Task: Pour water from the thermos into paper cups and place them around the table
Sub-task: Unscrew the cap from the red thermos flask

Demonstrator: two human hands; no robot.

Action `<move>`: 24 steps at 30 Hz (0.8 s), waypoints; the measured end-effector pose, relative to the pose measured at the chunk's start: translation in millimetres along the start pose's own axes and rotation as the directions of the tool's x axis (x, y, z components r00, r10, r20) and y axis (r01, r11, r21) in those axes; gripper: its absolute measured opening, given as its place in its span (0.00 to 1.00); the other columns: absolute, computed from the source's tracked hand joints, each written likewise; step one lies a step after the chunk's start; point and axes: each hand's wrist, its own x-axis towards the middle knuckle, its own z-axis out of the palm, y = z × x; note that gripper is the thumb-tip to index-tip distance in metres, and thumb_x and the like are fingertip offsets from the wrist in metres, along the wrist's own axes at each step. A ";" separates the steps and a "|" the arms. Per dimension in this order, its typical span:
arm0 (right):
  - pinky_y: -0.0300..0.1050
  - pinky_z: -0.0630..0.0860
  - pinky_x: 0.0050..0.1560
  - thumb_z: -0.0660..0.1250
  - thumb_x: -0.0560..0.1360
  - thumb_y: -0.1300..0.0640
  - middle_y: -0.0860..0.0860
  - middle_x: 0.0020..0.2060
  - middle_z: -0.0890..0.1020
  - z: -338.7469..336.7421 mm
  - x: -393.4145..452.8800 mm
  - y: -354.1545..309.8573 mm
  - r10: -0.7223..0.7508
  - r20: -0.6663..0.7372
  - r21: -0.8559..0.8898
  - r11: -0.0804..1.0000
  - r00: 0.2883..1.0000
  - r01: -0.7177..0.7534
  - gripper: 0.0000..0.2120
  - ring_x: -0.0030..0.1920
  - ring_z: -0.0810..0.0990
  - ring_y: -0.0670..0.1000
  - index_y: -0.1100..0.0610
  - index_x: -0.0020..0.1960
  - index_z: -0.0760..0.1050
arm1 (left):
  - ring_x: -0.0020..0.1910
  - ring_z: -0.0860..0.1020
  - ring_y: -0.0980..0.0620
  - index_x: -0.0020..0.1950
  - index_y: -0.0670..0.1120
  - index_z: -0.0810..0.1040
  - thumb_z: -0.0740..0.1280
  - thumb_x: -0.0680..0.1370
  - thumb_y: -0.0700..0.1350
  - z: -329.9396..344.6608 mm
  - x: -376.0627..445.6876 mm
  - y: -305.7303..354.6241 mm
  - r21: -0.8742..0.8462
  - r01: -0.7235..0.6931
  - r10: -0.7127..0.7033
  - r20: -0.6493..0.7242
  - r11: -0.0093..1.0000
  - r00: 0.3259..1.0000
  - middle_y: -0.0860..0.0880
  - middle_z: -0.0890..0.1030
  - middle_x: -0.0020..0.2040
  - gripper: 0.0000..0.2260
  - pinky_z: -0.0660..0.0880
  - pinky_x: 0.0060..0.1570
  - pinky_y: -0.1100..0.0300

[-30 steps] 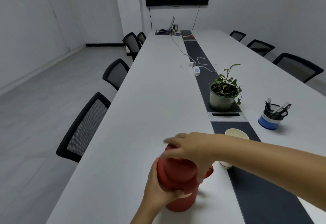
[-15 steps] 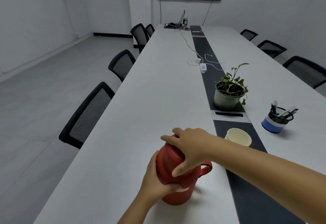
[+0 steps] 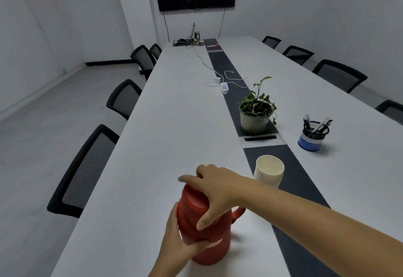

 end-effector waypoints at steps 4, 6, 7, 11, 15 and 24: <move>0.48 0.65 0.47 0.73 0.63 0.44 0.57 0.58 0.68 -3.7 14.9 -14.8 -0.007 0.092 -0.155 0.988 0.996 0.022 0.39 0.57 0.69 0.59 0.48 0.68 0.57 | 0.65 0.67 0.55 0.71 0.52 0.56 0.74 0.48 0.50 5.1 -8.3 -6.0 0.009 0.026 -0.026 -0.039 1.000 0.999 0.55 0.66 0.67 0.53 0.68 0.61 0.62; 0.46 0.65 0.44 0.73 0.62 0.44 0.55 0.54 0.69 -16.5 9.2 -9.9 -0.016 0.007 -0.059 0.998 1.000 0.017 0.38 0.53 0.71 0.57 0.47 0.66 0.58 | 0.67 0.66 0.51 0.70 0.49 0.60 0.72 0.50 0.48 14.3 -6.0 -0.3 -0.033 0.044 -0.048 -0.123 0.998 0.991 0.53 0.66 0.69 0.49 0.66 0.66 0.53; 0.45 0.65 0.44 0.73 0.61 0.42 0.53 0.52 0.69 -22.9 4.1 -4.7 -0.014 -0.054 0.011 1.000 0.998 0.015 0.38 0.50 0.71 0.55 0.45 0.64 0.58 | 0.67 0.66 0.49 0.69 0.49 0.63 0.71 0.52 0.45 18.2 -6.1 0.2 -0.058 0.045 -0.053 -0.142 0.997 0.988 0.53 0.66 0.69 0.45 0.66 0.66 0.47; 0.40 0.70 0.44 0.71 0.57 0.38 0.46 0.51 0.72 -27.7 -35.4 33.6 0.144 -0.208 0.370 0.927 0.968 -0.058 0.35 0.49 0.73 0.48 0.39 0.58 0.58 | 0.61 0.73 0.57 0.58 0.60 0.71 0.72 0.48 0.42 30.7 -4.5 5.9 -0.028 -0.058 0.047 -0.300 0.998 0.953 0.63 0.76 0.58 0.38 0.75 0.56 0.47; 0.36 0.76 0.41 0.69 0.52 0.38 0.45 0.52 0.70 19.0 -87.1 62.9 0.364 -0.136 0.793 0.597 0.921 -0.119 0.31 0.51 0.75 0.48 0.37 0.52 0.60 | 0.70 0.64 0.47 0.72 0.46 0.59 0.80 0.52 0.41 29.4 -3.7 2.2 0.144 -0.037 0.071 -0.238 0.989 0.969 0.45 0.65 0.70 0.52 0.63 0.68 0.45; 0.39 0.78 0.42 0.74 0.47 0.52 0.48 0.56 0.71 132.7 -143.9 45.0 0.432 -0.113 0.982 0.187 0.895 0.034 0.46 0.54 0.76 0.52 0.42 0.61 0.58 | 0.68 0.61 0.58 0.73 0.47 0.54 0.77 0.65 0.48 31.7 -41.3 2.0 0.144 0.113 -0.072 -0.266 0.983 0.961 0.55 0.61 0.70 0.44 0.61 0.68 0.58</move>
